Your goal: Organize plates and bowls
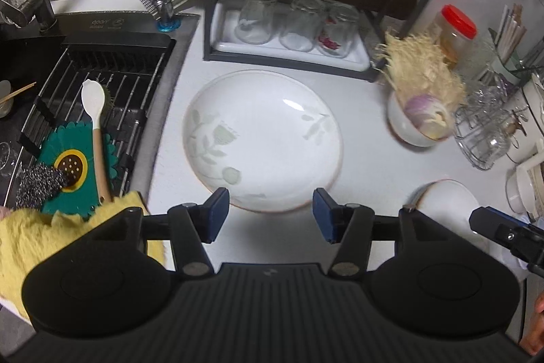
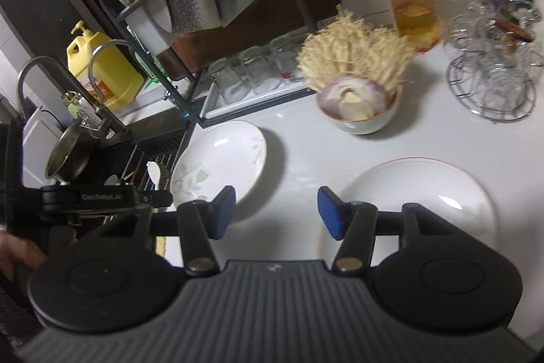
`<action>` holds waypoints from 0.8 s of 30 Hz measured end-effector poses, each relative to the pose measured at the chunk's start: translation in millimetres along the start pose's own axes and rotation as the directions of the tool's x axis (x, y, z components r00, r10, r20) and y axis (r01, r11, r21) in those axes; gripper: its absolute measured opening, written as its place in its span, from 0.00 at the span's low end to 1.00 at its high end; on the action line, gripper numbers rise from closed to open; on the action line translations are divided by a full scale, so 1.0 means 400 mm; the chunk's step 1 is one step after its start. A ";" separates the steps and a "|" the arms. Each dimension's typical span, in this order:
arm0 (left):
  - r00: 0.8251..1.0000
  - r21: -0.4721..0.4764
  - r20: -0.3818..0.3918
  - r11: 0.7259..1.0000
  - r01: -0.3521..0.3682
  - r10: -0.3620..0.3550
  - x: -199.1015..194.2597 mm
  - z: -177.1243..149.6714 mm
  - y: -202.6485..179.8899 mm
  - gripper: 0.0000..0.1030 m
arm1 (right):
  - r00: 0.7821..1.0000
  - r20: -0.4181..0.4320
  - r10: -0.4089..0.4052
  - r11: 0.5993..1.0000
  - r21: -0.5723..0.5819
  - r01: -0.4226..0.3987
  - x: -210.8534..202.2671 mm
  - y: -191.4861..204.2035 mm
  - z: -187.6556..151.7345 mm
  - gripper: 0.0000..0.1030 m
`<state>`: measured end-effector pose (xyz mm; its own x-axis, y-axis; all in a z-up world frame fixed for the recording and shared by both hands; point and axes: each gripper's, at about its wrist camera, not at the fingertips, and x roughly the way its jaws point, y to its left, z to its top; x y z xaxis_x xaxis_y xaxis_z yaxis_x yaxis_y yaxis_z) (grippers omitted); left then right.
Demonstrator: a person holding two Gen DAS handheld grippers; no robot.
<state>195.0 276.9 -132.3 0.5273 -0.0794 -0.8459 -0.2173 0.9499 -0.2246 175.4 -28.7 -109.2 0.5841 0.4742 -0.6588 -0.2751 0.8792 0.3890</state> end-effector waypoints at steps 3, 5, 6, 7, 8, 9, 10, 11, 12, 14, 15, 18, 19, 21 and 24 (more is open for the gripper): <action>1.000 -0.008 -0.008 1.000 0.000 0.000 0.038 0.027 0.063 0.59 | 1.000 -0.019 -0.008 1.000 0.008 0.008 0.063 0.029 0.009 0.55; 1.000 -0.011 -0.005 1.000 -0.002 0.002 0.063 0.045 0.102 0.59 | 0.999 -0.034 -0.004 1.000 0.019 0.005 0.107 0.045 0.015 0.55; 1.000 -0.009 -0.002 1.000 -0.004 0.004 0.079 0.056 0.122 0.59 | 0.999 -0.043 -0.008 1.000 0.020 0.009 0.131 0.056 0.016 0.54; 1.000 -0.008 -0.001 1.000 -0.010 0.010 0.094 0.066 0.138 0.59 | 0.999 -0.048 -0.009 1.000 0.021 0.010 0.153 0.064 0.017 0.55; 1.000 -0.009 -0.004 1.000 -0.013 0.013 0.109 0.074 0.153 0.59 | 0.998 -0.056 -0.012 1.000 0.022 0.013 0.176 0.071 0.018 0.55; 1.000 -0.011 -0.008 1.000 -0.008 0.008 0.126 0.083 0.168 0.59 | 0.998 -0.067 -0.015 1.000 0.025 0.017 0.201 0.077 0.017 0.54; 1.000 -0.012 -0.010 1.000 -0.002 0.002 0.141 0.091 0.181 0.59 | 0.997 -0.076 -0.019 0.999 0.028 0.021 0.223 0.082 0.017 0.54; 1.000 -0.009 -0.015 1.000 0.001 -0.001 0.157 0.098 0.191 0.59 | 0.996 -0.081 -0.022 0.999 0.028 0.025 0.245 0.087 0.015 0.54; 1.000 -0.001 -0.019 1.000 0.005 -0.005 0.173 0.104 0.198 0.59 | 0.996 -0.085 -0.027 0.999 0.027 0.029 0.265 0.092 0.013 0.54; 0.999 0.006 -0.030 1.000 0.012 -0.012 0.204 0.116 0.210 0.59 | 0.994 -0.103 -0.041 0.999 0.026 0.044 0.306 0.098 0.008 0.53; 0.999 0.007 -0.037 1.000 0.022 -0.021 0.220 0.120 0.216 0.58 | 0.993 -0.112 -0.045 0.998 0.028 0.048 0.324 0.100 0.006 0.51; 0.998 0.019 -0.053 0.999 0.039 -0.038 0.255 0.129 0.224 0.57 | 0.989 -0.133 -0.058 0.997 0.036 0.064 0.371 0.101 0.004 0.49; 0.997 0.024 -0.057 0.999 0.044 -0.042 0.262 0.131 0.224 0.57 | 0.989 -0.135 -0.067 0.997 0.034 0.072 0.384 0.101 0.004 0.48; 0.997 0.030 -0.062 0.998 0.056 -0.054 0.276 0.135 0.226 0.51 | 0.986 -0.143 -0.088 0.995 0.033 0.094 0.405 0.099 0.006 0.44; 0.995 0.039 -0.070 0.996 0.075 -0.072 0.294 0.142 0.225 0.44 | 0.983 -0.154 -0.098 0.993 0.048 0.107 0.435 0.090 0.008 0.39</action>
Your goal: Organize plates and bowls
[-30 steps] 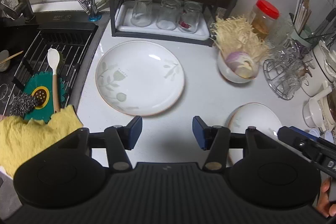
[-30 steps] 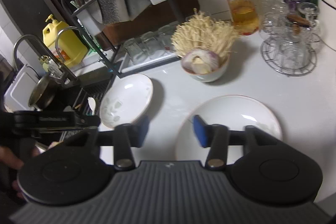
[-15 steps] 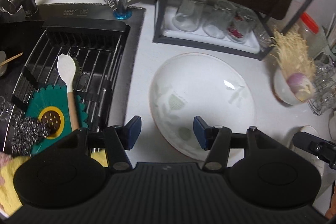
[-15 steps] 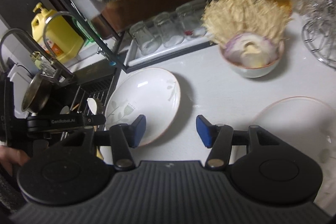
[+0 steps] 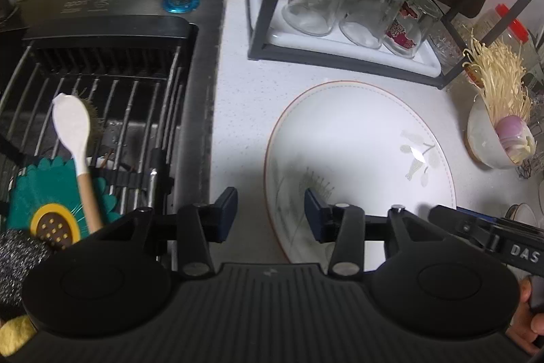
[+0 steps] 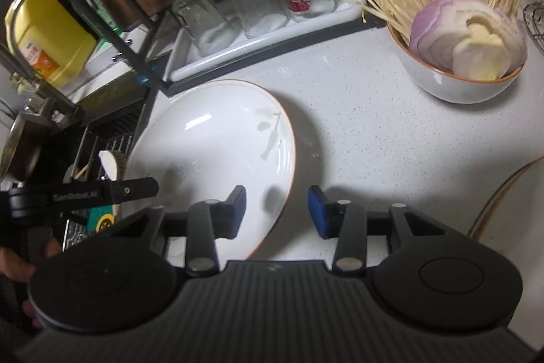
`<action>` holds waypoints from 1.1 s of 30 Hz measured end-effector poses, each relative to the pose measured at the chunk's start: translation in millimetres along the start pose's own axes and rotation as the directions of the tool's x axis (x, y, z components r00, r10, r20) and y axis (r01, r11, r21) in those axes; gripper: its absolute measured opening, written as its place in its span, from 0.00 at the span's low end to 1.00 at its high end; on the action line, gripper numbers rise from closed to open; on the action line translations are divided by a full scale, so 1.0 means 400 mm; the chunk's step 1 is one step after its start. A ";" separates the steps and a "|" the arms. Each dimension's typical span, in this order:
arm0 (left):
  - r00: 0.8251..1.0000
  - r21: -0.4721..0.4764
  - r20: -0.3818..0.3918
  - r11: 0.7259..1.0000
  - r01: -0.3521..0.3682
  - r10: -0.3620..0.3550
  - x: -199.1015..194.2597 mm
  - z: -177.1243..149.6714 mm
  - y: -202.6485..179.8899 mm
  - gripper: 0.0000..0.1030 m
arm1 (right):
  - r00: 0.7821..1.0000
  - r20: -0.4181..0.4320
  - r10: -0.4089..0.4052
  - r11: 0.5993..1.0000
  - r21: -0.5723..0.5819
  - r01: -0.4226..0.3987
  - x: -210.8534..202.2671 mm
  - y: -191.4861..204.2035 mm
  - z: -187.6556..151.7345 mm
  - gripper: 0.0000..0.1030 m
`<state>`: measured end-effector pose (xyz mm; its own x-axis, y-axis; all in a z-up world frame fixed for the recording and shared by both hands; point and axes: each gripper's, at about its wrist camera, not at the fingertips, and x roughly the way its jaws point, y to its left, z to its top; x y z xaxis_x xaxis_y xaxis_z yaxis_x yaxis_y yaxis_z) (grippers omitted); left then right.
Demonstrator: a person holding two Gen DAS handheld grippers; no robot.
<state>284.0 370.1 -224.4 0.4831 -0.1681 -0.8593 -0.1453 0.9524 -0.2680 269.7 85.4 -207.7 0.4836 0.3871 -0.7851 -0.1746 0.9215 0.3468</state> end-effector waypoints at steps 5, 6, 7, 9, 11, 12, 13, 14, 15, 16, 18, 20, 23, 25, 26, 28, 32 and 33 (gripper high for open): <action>1.000 0.028 0.002 0.999 0.026 -0.026 0.022 0.022 -0.011 0.33 | 1.000 -0.005 0.003 1.000 -0.003 -0.003 0.033 0.001 0.012 0.28; 0.999 0.030 -0.001 0.999 0.033 -0.033 0.023 0.027 -0.013 0.30 | 1.000 -0.007 0.007 1.000 -0.006 -0.007 0.039 0.004 0.016 0.26; 1.000 0.028 -0.003 0.999 0.030 -0.030 0.024 0.031 -0.014 0.30 | 1.000 -0.008 0.003 1.000 -0.009 -0.003 0.041 0.006 0.017 0.26; 0.999 0.025 -0.005 0.999 0.034 -0.033 0.025 0.034 -0.012 0.30 | 1.000 -0.009 0.003 1.000 -0.019 -0.003 0.046 0.009 0.022 0.25; 0.999 0.033 -0.016 0.999 0.036 -0.036 0.025 0.038 -0.012 0.29 | 1.000 -0.013 0.008 1.000 -0.017 -0.008 0.046 0.008 0.023 0.25; 0.999 0.037 -0.020 0.999 0.034 -0.033 0.025 0.039 -0.013 0.29 | 1.000 -0.015 0.011 1.000 -0.017 -0.012 0.046 0.008 0.024 0.25; 0.999 0.040 -0.022 0.999 0.031 -0.030 0.023 0.040 -0.013 0.29 | 1.000 -0.015 0.015 1.000 -0.020 -0.015 0.044 0.008 0.023 0.25; 0.999 0.043 -0.024 0.999 0.027 -0.026 0.022 0.042 -0.015 0.29 | 1.000 -0.014 0.017 1.000 -0.026 -0.018 0.040 0.009 0.021 0.25; 0.999 0.047 -0.026 0.999 0.026 -0.025 0.018 0.042 -0.017 0.29 | 1.000 -0.012 0.017 0.999 -0.032 -0.018 0.034 0.011 0.019 0.25; 0.999 0.053 -0.026 0.998 0.028 -0.026 0.014 0.043 -0.020 0.29 | 1.000 -0.010 0.016 0.999 -0.037 -0.016 0.031 0.012 0.018 0.25; 0.999 0.064 -0.025 0.997 0.031 -0.029 0.006 0.044 -0.027 0.29 | 1.000 -0.005 0.017 0.999 -0.031 -0.018 0.022 0.008 0.016 0.26; 0.999 0.077 -0.027 0.996 0.033 -0.032 -0.003 0.045 -0.036 0.29 | 1.000 -0.005 0.018 1.000 -0.023 -0.018 0.012 0.002 0.011 0.26; 0.999 0.094 -0.025 0.995 0.040 -0.038 -0.021 0.043 -0.051 0.29 | 1.000 0.005 0.018 1.000 -0.022 -0.018 -0.005 -0.005 0.004 0.26; 0.999 0.108 -0.021 0.993 0.045 -0.043 -0.034 0.040 -0.063 0.29 | 1.000 0.013 0.019 1.000 -0.020 -0.019 -0.023 -0.012 0.000 0.26; 0.999 0.112 -0.019 0.993 0.047 -0.045 -0.042 0.039 -0.070 0.29 | 1.000 0.018 0.021 1.000 -0.018 -0.020 -0.033 -0.013 -0.003 0.26; 0.999 0.117 -0.014 0.992 0.052 -0.051 -0.059 0.036 -0.083 0.29 | 0.999 0.030 0.024 1.000 -0.018 -0.023 -0.052 -0.018 -0.006 0.25; 0.998 0.133 0.000 0.989 0.062 -0.062 -0.096 0.026 -0.120 0.29 | 0.998 0.059 0.029 0.999 -0.019 -0.028 -0.105 -0.034 -0.011 0.25; 0.998 0.140 0.001 0.988 0.063 -0.063 -0.106 0.024 -0.132 0.29 | 0.997 0.066 0.031 0.999 -0.015 -0.030 -0.119 -0.039 -0.011 0.25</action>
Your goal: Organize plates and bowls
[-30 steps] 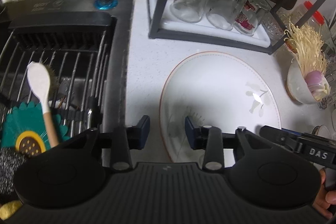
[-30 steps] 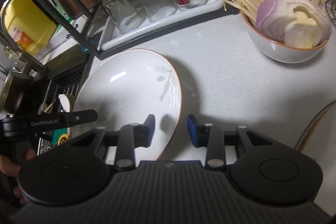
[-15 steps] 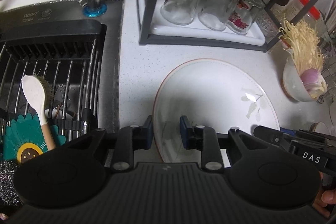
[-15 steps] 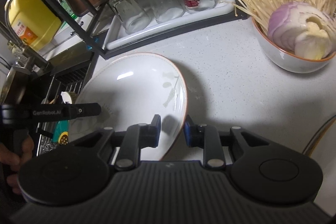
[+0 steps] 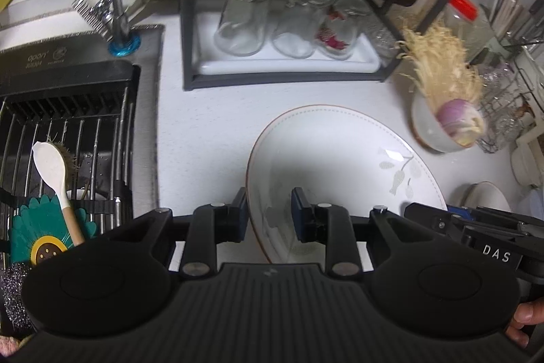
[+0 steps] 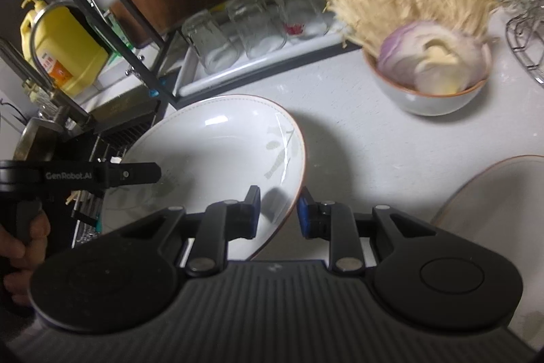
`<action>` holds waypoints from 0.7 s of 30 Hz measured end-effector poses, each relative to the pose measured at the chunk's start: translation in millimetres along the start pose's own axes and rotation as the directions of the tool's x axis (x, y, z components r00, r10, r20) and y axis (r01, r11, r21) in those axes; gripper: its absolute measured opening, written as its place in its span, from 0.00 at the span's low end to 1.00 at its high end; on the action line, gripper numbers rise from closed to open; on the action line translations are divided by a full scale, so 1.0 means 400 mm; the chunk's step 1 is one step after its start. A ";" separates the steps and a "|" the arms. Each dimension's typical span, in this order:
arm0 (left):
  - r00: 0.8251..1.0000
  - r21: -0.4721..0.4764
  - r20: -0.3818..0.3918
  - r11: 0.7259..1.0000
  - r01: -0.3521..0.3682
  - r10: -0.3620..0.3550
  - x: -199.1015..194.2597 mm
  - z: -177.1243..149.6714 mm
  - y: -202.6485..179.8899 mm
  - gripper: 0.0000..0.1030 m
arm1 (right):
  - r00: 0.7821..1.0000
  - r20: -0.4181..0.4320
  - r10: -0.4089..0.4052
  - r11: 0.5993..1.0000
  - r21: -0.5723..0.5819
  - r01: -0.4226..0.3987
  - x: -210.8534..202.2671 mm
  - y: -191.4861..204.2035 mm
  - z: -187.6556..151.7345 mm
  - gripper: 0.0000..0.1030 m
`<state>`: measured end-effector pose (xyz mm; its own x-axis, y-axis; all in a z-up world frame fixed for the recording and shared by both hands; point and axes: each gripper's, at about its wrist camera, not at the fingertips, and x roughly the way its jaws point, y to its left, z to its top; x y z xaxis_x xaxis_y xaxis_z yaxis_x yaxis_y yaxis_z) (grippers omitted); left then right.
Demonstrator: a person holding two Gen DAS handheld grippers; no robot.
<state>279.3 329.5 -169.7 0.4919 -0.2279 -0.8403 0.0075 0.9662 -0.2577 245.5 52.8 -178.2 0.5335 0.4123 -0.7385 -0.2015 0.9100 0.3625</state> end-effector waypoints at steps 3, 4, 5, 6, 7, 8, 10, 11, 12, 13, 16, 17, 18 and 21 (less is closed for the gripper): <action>1.000 0.024 0.000 1.000 0.009 -0.009 -0.031 -0.008 -0.035 0.29 | 1.000 0.025 0.008 1.000 0.014 -0.009 -0.050 -0.013 -0.002 0.25; 1.000 0.028 0.000 0.999 0.014 -0.014 -0.039 -0.011 -0.046 0.29 | 0.999 0.035 0.012 1.000 0.020 -0.013 -0.068 -0.017 -0.004 0.25; 1.000 0.031 -0.001 0.999 0.019 -0.019 -0.047 -0.014 -0.056 0.29 | 0.999 0.045 0.014 1.000 0.021 -0.015 -0.087 -0.021 -0.007 0.25; 1.000 0.032 -0.002 0.999 0.024 -0.024 -0.053 -0.017 -0.068 0.29 | 0.998 0.053 0.013 1.000 0.021 -0.014 -0.103 -0.025 -0.010 0.25; 1.000 0.031 -0.002 0.999 0.029 -0.029 -0.059 -0.021 -0.080 0.29 | 0.998 0.060 0.011 1.000 0.022 -0.013 -0.120 -0.029 -0.013 0.25; 0.999 0.031 -0.001 0.999 0.035 -0.035 -0.065 -0.024 -0.092 0.29 | 0.998 0.066 0.008 1.000 0.025 -0.010 -0.136 -0.034 -0.016 0.25; 0.999 0.038 0.003 0.998 0.047 -0.047 -0.075 -0.030 -0.120 0.29 | 0.997 0.083 -0.002 1.000 0.027 -0.001 -0.162 -0.044 -0.023 0.25; 0.999 0.044 0.006 0.998 0.054 -0.054 -0.080 -0.032 -0.135 0.29 | 0.996 0.091 -0.007 1.000 0.029 0.005 -0.177 -0.050 -0.027 0.25; 0.998 0.052 0.009 0.997 0.060 -0.061 -0.084 -0.034 -0.151 0.29 | 0.995 0.098 -0.013 0.999 0.034 0.010 -0.192 -0.058 -0.033 0.25; 0.998 0.060 0.012 0.996 0.066 -0.067 -0.087 -0.037 -0.167 0.29 | 0.994 0.105 -0.018 0.999 0.041 0.013 -0.205 -0.067 -0.037 0.25; 0.996 0.083 0.022 0.993 0.087 -0.089 -0.094 -0.044 -0.214 0.29 | 0.991 0.129 -0.029 0.998 0.060 0.022 -0.244 -0.097 -0.051 0.26; 0.995 0.088 0.025 0.992 0.093 -0.096 -0.095 -0.044 -0.229 0.29 | 0.990 0.136 -0.033 0.998 0.060 0.025 -0.255 -0.106 -0.055 0.25; 0.994 0.093 0.029 0.991 0.098 -0.101 -0.094 -0.047 -0.244 0.29 | 0.989 0.144 -0.037 0.998 0.060 0.029 -0.267 -0.115 -0.059 0.25; 0.994 0.100 0.038 0.990 0.101 -0.105 -0.093 -0.058 -0.292 0.29 | 0.986 0.159 -0.043 0.997 0.065 0.033 -0.301 -0.146 -0.073 0.25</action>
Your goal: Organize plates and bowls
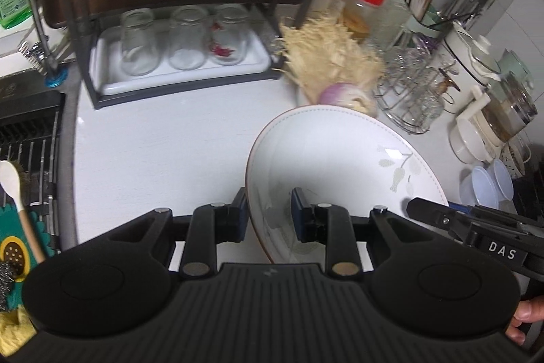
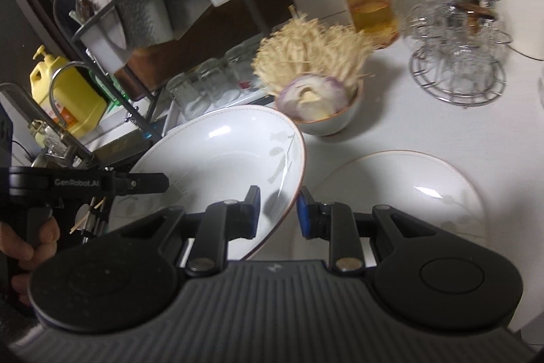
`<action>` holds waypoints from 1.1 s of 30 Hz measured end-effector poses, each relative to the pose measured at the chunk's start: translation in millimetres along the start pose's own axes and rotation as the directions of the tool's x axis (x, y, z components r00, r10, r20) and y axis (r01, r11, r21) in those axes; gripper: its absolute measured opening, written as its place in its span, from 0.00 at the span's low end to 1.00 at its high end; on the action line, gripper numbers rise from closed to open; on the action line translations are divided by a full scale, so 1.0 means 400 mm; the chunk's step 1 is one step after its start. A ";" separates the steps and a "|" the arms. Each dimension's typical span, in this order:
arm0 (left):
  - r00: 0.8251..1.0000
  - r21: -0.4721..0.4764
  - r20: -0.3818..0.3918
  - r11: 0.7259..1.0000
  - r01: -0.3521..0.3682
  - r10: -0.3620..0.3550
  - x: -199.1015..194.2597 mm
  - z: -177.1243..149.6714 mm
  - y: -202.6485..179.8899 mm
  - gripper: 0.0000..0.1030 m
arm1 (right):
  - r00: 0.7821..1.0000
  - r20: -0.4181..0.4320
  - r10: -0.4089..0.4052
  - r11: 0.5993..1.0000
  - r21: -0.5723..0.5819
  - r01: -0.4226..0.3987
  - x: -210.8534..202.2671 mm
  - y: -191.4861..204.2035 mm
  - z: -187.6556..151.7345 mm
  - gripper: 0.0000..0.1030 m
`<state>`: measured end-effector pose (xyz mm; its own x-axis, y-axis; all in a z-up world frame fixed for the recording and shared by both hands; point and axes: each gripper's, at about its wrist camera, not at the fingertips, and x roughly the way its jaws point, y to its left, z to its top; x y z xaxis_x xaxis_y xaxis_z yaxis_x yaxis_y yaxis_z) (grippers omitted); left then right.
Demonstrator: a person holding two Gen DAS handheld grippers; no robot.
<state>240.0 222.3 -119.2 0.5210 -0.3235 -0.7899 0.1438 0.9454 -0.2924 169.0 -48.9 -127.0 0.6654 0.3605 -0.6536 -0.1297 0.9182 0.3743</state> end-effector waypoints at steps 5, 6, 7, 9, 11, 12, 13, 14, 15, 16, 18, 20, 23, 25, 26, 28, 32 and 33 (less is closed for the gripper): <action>1.000 -0.010 -0.005 1.000 0.013 -0.013 0.002 -0.019 -0.078 0.29 | 1.000 0.017 -0.009 1.000 0.013 0.009 -0.051 -0.058 -0.013 0.25; 1.000 -0.009 -0.010 1.000 0.017 -0.017 0.004 -0.022 -0.092 0.29 | 1.000 0.018 -0.010 1.000 0.023 0.009 -0.058 -0.073 -0.015 0.25; 1.000 -0.006 -0.016 1.000 0.021 -0.021 0.009 -0.026 -0.108 0.29 | 1.000 0.018 -0.012 0.999 0.034 0.012 -0.066 -0.088 -0.018 0.25; 0.999 0.006 -0.030 1.000 0.027 -0.026 0.020 -0.033 -0.140 0.29 | 1.000 0.016 -0.018 0.998 0.058 0.017 -0.077 -0.121 -0.025 0.25; 0.998 0.016 -0.044 0.999 0.034 -0.033 0.034 -0.040 -0.171 0.29 | 0.999 0.017 -0.031 0.997 0.070 0.030 -0.091 -0.147 -0.033 0.26; 0.998 0.022 -0.050 0.999 0.036 -0.035 0.040 -0.043 -0.185 0.29 | 0.999 0.019 -0.038 0.997 0.073 0.037 -0.098 -0.161 -0.037 0.26; 0.998 0.029 -0.056 0.999 0.039 -0.038 0.048 -0.047 -0.199 0.29 | 0.999 0.019 -0.043 0.996 0.081 0.041 -0.103 -0.173 -0.041 0.26; 0.997 0.034 -0.062 0.999 0.042 -0.040 0.055 -0.050 -0.212 0.29 | 0.999 0.019 -0.046 0.995 0.092 0.044 -0.108 -0.187 -0.044 0.26; 0.997 0.037 -0.069 0.998 0.044 -0.041 0.061 -0.051 -0.223 0.29 | 0.999 0.018 -0.050 0.994 0.101 0.048 -0.113 -0.199 -0.047 0.26; 0.996 0.042 -0.077 0.998 0.046 -0.043 0.069 -0.053 -0.237 0.29 | 0.998 0.016 -0.057 0.993 0.107 0.055 -0.116 -0.210 -0.050 0.26; 0.995 0.054 -0.092 0.997 0.050 -0.045 0.085 -0.057 -0.258 0.29 | 0.997 0.012 -0.072 0.991 0.112 0.070 -0.122 -0.228 -0.057 0.26; 0.993 0.064 -0.109 0.997 0.053 -0.046 0.100 -0.061 -0.274 0.29 | 0.997 0.005 -0.079 0.990 0.121 0.078 -0.128 -0.245 -0.064 0.26; 0.990 0.071 -0.131 0.996 0.058 -0.048 0.123 -0.067 -0.293 0.29 | 0.996 -0.012 -0.083 0.987 0.140 0.084 -0.133 -0.271 -0.077 0.26; 0.988 0.077 -0.146 0.995 0.058 -0.046 0.140 -0.068 -0.306 0.29 | 0.996 -0.027 -0.090 0.984 0.150 0.093 -0.131 -0.284 -0.083 0.26; 0.987 0.082 -0.153 0.995 0.057 -0.044 0.148 -0.069 -0.312 0.29 | 0.995 -0.032 -0.095 0.983 0.152 0.099 -0.131 -0.290 -0.086 0.26; 0.985 0.094 -0.165 0.994 0.058 -0.042 0.162 -0.071 -0.323 0.29 | 0.994 -0.031 -0.105 0.982 0.153 0.108 -0.134 -0.300 -0.086 0.26; 0.980 0.104 -0.195 0.993 0.063 -0.042 0.194 -0.074 -0.343 0.29 | 0.992 -0.036 -0.123 0.977 0.169 0.128 -0.133 -0.325 -0.083 0.26; 0.979 0.108 -0.202 0.992 0.061 -0.038 0.202 -0.075 -0.347 0.29 | 0.991 -0.038 -0.130 0.977 0.167 0.135 -0.131 -0.329 -0.082 0.26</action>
<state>237.0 63.7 -158.7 0.3347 -0.3603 -0.8707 0.2655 0.9226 -0.2797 127.0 -183.3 -163.8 0.6481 0.2438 -0.7215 0.0857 0.9180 0.3872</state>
